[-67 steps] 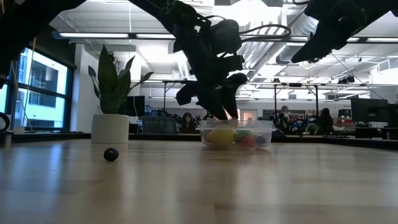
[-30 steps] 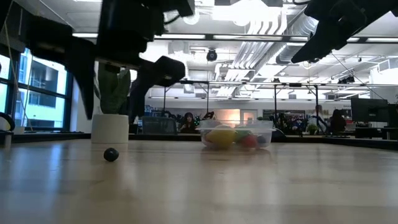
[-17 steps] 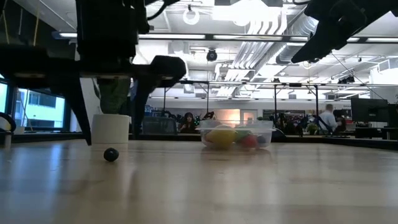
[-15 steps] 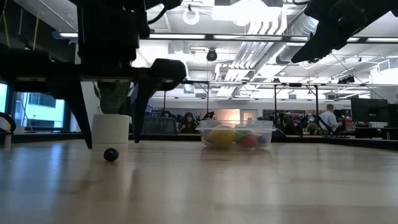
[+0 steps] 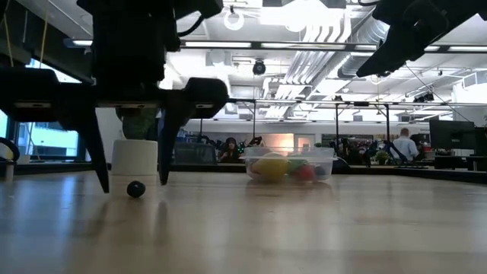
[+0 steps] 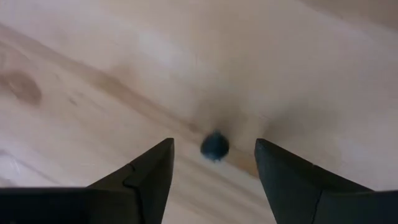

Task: Pick and placing Produce into tupperware
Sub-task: Put the blueberry into the transparent bin

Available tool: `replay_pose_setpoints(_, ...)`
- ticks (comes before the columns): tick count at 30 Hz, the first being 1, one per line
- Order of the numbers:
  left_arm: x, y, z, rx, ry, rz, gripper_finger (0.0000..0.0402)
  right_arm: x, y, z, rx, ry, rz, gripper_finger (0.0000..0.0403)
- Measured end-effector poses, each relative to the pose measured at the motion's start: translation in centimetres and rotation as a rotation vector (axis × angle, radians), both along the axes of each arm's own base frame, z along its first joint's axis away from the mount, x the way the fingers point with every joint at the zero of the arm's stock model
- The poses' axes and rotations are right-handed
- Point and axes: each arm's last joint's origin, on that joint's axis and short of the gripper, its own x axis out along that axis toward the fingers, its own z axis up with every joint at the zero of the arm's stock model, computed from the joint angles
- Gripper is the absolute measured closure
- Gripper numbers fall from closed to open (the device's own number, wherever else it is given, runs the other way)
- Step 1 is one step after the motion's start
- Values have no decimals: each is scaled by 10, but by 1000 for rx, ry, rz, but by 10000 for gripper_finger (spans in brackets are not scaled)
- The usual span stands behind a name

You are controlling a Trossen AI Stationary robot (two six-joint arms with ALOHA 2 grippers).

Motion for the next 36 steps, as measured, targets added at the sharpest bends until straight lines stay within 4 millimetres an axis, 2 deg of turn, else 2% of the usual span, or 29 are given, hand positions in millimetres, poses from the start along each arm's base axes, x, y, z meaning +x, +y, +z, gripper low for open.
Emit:
replay_pose_setpoints(10,0,-1,-5,-10,22,-5,239,0,0,0,0,0,0,329)
replay_pose_setpoints(36,-3,-1,-5,-40,67,-15,241,0,0,0,0,-1,0,329)
